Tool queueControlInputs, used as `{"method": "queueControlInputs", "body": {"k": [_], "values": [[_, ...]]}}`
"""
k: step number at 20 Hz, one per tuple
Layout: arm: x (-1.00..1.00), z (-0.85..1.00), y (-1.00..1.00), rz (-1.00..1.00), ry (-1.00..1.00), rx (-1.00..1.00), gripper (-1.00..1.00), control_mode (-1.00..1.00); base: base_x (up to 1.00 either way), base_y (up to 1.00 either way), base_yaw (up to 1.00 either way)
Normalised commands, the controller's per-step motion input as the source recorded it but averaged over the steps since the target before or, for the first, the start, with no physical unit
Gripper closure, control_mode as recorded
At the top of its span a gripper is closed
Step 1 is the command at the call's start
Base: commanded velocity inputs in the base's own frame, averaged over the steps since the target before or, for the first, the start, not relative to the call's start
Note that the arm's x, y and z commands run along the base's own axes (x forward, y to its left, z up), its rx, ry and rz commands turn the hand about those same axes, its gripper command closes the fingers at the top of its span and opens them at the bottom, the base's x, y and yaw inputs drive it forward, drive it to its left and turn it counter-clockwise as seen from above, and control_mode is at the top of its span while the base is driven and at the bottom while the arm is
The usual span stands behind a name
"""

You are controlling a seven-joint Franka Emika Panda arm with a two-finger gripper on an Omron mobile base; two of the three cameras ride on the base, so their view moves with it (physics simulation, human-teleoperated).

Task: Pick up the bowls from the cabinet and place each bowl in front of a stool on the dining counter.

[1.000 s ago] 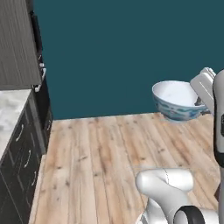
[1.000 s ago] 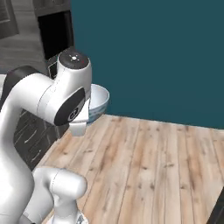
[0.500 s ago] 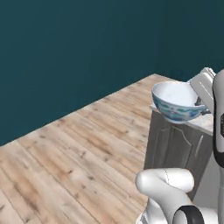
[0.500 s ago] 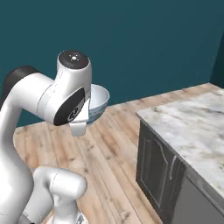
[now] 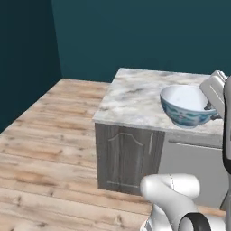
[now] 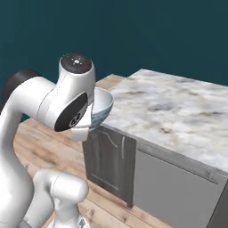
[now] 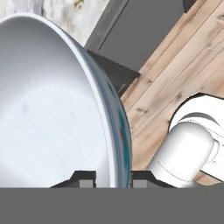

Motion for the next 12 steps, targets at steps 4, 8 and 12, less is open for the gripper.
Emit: {"method": "queueControlInputs", "body": {"k": [4, 8, 12], "values": [[0.00, 0.00, 0.00, 0.00, 0.00, 0.00, 1.00, 1.00, 1.00, 1.00, -0.34], [0.00, 0.00, 0.00, 0.00, 0.00, 0.00, 1.00, 1.00, 1.00, 1.00, -0.20], [0.00, 0.00, 0.00, 0.00, 0.00, 0.00, 1.00, 1.00, 0.91, 1.00, -0.18]]}}
